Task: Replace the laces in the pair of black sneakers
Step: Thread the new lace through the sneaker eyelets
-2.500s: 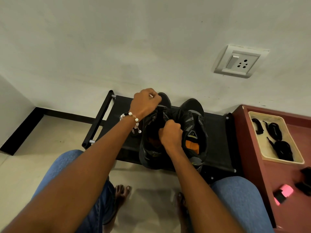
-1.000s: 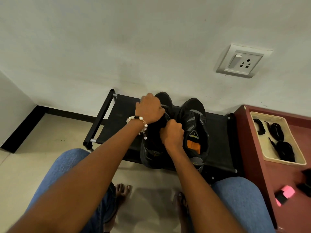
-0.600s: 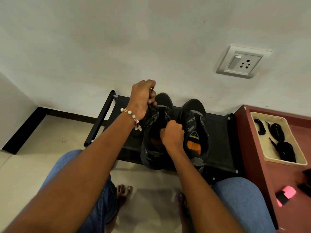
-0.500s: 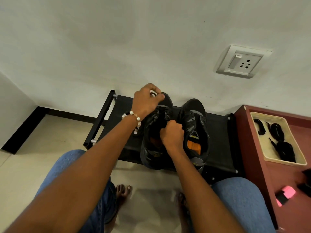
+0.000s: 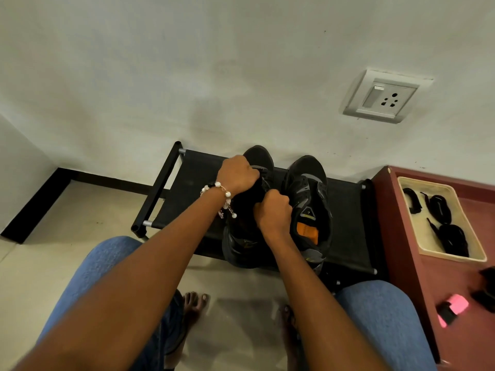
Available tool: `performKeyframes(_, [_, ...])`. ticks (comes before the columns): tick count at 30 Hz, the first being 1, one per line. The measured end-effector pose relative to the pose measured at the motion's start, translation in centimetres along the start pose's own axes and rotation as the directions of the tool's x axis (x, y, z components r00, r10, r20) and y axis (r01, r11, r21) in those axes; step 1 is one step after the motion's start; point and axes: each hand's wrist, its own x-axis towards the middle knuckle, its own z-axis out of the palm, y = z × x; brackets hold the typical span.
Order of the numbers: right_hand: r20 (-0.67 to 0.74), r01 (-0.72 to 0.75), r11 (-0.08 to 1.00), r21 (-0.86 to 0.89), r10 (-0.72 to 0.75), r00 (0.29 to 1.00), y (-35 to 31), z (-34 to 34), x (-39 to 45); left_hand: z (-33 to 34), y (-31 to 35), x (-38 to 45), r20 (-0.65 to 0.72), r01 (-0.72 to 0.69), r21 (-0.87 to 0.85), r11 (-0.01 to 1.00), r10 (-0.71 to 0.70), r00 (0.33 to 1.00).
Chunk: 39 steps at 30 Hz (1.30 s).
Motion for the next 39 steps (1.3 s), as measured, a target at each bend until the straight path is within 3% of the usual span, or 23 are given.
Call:
performKeyframes(3, [-0.006,0.012,1.0,0.008,-0.012,1.0,0.0,-0.2,-0.2,-1.3,0.1,0.0,0.141,0.249,-0.481,0.841,-0.207,0.968])
performKeyframes(6, [-0.001,0.012,1.0,0.01,-0.012,1.0,-0.1,-0.3,-0.3,-2.0,0.5,-0.5,0.266,0.3,-0.73,0.614,-0.149,0.952])
performKeyframes(10, [-0.002,0.012,1.0,0.009,-0.012,1.0,-0.1,-0.3,-0.4,-2.0,0.9,-0.7,0.299,0.307,-0.806,0.506,-0.1,0.949])
performKeyframes(14, [-0.007,0.017,1.0,0.01,-0.017,1.0,-0.1,-0.2,-0.4,-1.4,0.6,-0.2,0.302,0.363,-0.875,0.321,-0.225,0.926])
performKeyframes(18, [-0.01,0.015,1.0,0.004,-0.015,1.0,-0.1,-0.2,-0.4,-0.5,0.8,0.0,0.242,0.335,-0.901,0.274,-0.324,0.915])
performKeyframes(21, [-0.003,0.018,1.0,-0.001,-0.018,1.0,-0.1,-0.2,-0.4,-0.2,0.6,0.1,0.158,0.29,-0.901,0.322,-0.38,0.912])
performKeyframes(26, [0.006,0.017,1.0,0.004,-0.017,1.0,-0.1,-0.4,-0.4,-1.4,-0.4,0.6,-0.055,0.222,-0.771,0.597,-0.41,0.911])
performKeyframes(29, [0.027,0.022,1.0,0.01,-0.023,0.999,0.0,-0.6,-0.4,-2.2,-1.8,0.8,-0.164,0.302,-0.379,0.875,-0.385,0.908])
performKeyframes(32, [0.079,0.008,0.999,0.032,-0.01,0.997,0.0,-0.9,0.0,-2.9,-2.0,-0.2,-0.165,0.323,0.119,0.939,-0.302,0.939])
performKeyframes(34, [0.1,0.012,0.998,0.055,-0.017,0.995,-0.2,-1.4,0.3,-3.5,-1.6,-0.8,-0.115,0.216,0.28,0.935,-0.191,0.975])
performKeyframes(36, [0.08,0.091,0.995,0.035,-0.094,0.992,-0.5,-2.0,0.8,-4.2,-1.2,-1.6,0.056,0.101,0.192,0.976,-0.113,0.992])
performKeyframes(39, [0.026,0.277,0.961,-0.023,-0.276,0.961,-0.7,-2.7,1.4,-4.0,-0.4,-3.4,0.335,0.058,0.191,0.98,-0.12,0.934])
